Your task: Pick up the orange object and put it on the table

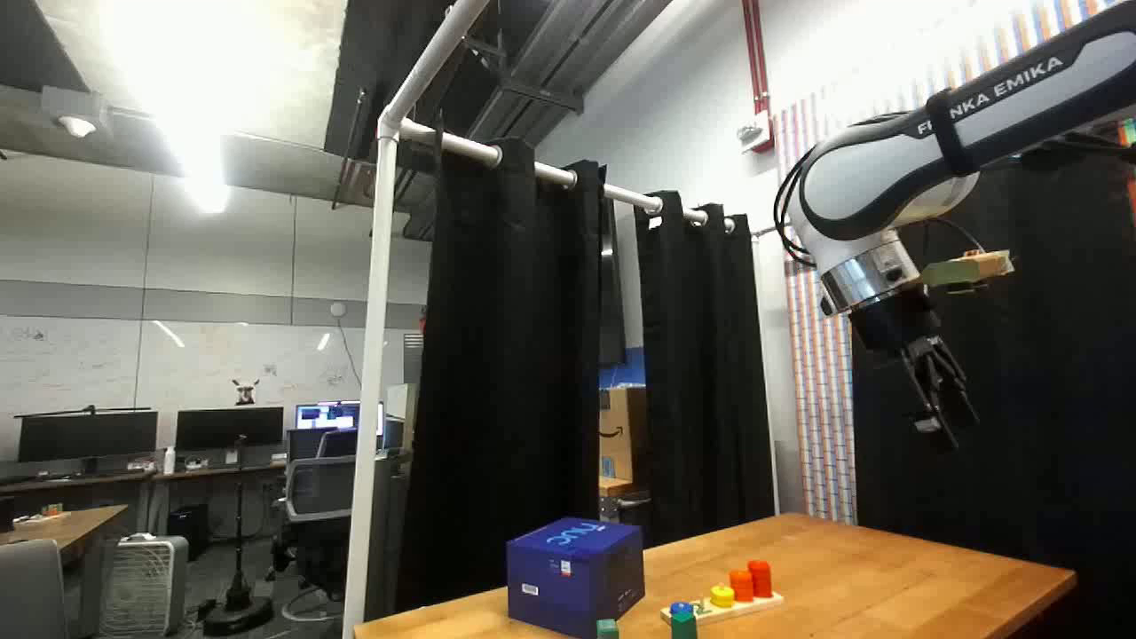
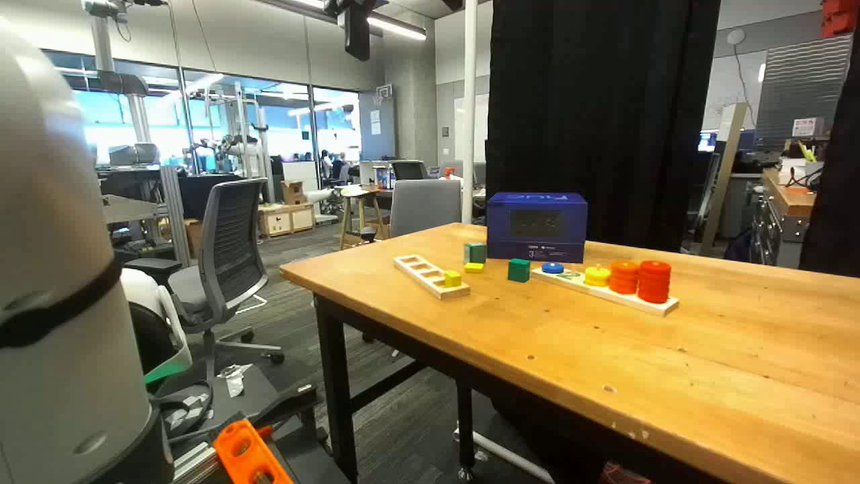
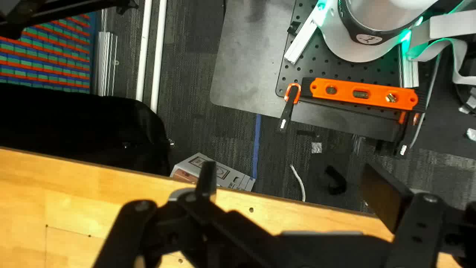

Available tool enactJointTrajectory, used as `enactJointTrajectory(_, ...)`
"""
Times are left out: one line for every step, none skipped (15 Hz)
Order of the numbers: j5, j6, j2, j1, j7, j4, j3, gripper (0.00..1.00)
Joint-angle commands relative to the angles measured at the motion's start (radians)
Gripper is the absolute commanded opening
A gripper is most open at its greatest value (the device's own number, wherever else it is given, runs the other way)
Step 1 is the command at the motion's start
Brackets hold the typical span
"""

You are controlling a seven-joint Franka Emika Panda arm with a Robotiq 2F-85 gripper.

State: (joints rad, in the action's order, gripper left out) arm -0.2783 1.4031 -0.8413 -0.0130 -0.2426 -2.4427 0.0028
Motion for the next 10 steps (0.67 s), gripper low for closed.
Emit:
enactJointTrajectory(-0.012,-0.008,0.001,0.035,0.020,0.007,-0.022,1.00)
enactJointTrajectory(-0.013,-0.008,0.000,0.035,0.020,0.011,-0.022,1.00)
enactJointTrajectory(-0.013,-0.008,-0.002,0.035,0.020,0.014,-0.022,1.00)
enactJointTrajectory(-0.013,-0.008,-0.002,0.035,0.020,0.016,-0.022,1.00)
enactJointTrajectory(-0.013,-0.008,-0.002,0.035,0.020,0.016,-0.022,1.00)
enactJointTrajectory(-0.013,-0.008,-0.002,0.035,0.020,0.016,-0.022,1.00)
enactJointTrajectory(-0.011,-0.006,0.006,0.036,0.019,0.019,-0.025,1.00)
enactJointTrajectory(-0.007,0.000,0.016,0.035,0.033,0.021,-0.026,1.00)
enactJointTrajectory(0.000,0.010,0.025,0.033,0.050,0.026,-0.028,1.00)
enactJointTrajectory(0.012,0.018,0.043,0.032,0.072,0.036,-0.029,1.00)
